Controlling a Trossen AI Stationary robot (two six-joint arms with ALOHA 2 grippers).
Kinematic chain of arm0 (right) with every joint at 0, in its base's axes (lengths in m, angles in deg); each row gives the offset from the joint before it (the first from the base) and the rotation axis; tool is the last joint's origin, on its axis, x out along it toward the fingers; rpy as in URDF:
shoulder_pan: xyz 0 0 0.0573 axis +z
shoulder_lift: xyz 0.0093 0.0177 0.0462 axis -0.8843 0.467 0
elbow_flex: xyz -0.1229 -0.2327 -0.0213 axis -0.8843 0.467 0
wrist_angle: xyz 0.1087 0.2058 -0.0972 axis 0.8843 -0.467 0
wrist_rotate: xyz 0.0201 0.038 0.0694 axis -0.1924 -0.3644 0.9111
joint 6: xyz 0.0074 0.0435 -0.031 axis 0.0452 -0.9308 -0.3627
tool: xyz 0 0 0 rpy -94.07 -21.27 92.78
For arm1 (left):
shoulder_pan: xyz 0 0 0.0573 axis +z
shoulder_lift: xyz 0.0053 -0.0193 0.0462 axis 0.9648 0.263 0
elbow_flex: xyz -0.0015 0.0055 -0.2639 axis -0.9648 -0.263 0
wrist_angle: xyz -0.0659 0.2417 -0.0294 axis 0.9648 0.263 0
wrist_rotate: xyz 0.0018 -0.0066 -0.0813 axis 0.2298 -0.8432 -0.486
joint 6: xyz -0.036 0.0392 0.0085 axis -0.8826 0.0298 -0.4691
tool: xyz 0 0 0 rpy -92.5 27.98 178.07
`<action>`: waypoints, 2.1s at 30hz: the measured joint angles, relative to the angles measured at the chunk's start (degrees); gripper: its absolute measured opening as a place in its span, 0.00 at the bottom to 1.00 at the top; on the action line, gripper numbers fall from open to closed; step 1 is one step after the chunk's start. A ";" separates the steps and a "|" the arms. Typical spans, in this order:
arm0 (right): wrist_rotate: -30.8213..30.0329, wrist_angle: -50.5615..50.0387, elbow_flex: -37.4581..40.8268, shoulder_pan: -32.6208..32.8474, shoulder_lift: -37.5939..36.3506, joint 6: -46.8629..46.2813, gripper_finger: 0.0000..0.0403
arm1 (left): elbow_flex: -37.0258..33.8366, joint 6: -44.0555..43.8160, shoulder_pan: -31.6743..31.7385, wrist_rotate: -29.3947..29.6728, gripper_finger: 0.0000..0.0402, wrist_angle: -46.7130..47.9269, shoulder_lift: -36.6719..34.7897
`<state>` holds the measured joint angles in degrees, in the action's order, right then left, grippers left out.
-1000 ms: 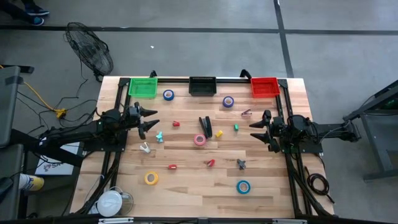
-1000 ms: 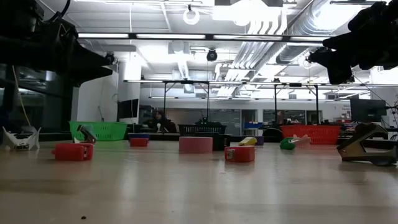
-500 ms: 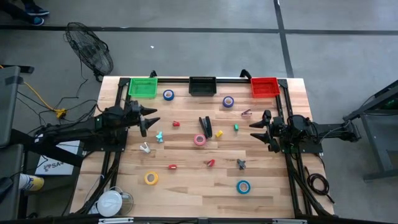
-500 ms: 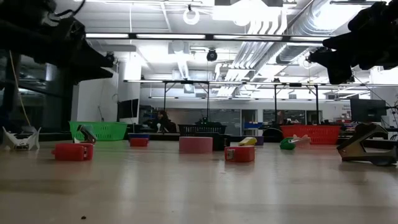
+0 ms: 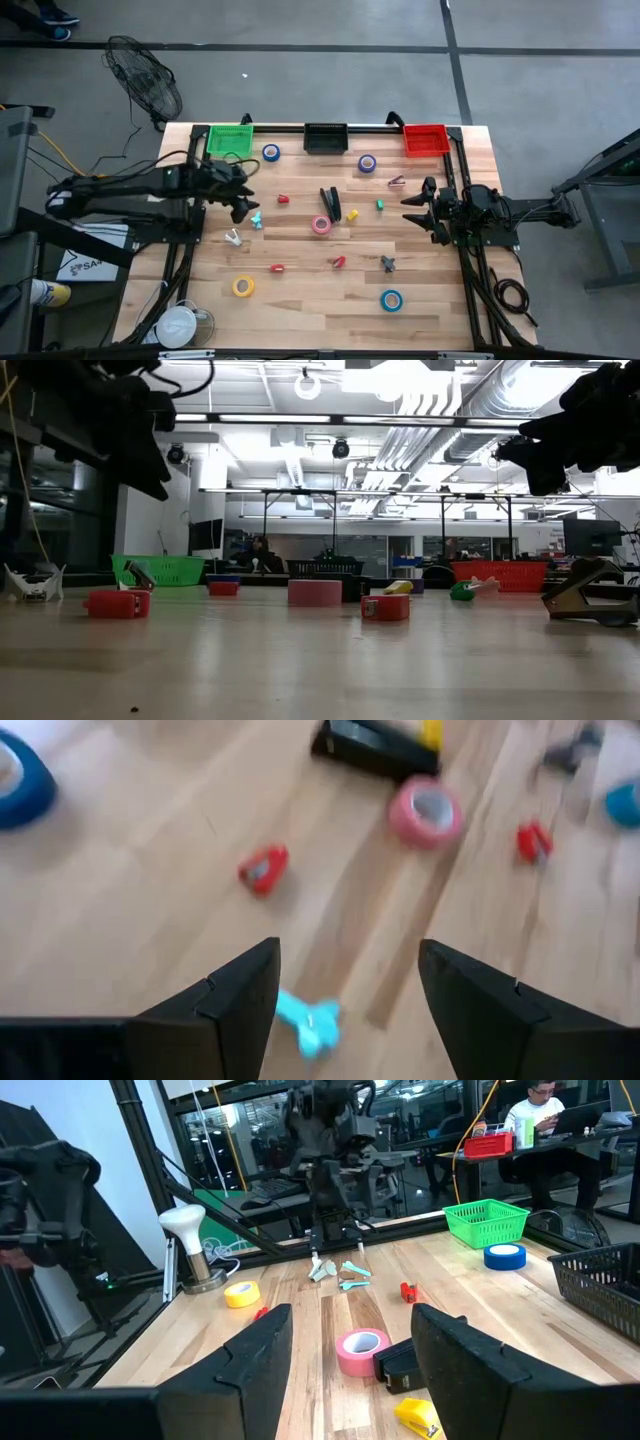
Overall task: Pick and place Stapler, Stapler remover, tape
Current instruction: Put the yellow tape in the green bin
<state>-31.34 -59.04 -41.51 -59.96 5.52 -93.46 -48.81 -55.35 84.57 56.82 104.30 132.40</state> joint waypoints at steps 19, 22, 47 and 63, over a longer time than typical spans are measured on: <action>0.00 0.00 -0.01 -0.01 0.00 0.00 0.49 | 9.73 -38.31 -31.45 8.63 0.58 20.41 12.06; 0.00 0.02 0.00 0.00 0.01 -0.01 0.49 | 9.73 -45.68 -36.09 9.96 0.58 20.28 13.80; 0.00 0.17 0.00 0.00 0.23 0.00 0.49 | 9.73 -66.90 -48.23 -0.34 0.58 4.22 36.10; -0.02 0.24 -0.01 -0.02 0.23 0.00 0.49 | 9.74 -65.83 -51.12 0.42 0.53 4.10 39.97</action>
<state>-31.36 -58.80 -41.52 -59.99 5.75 -93.46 -39.08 -121.19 33.46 57.24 108.41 172.37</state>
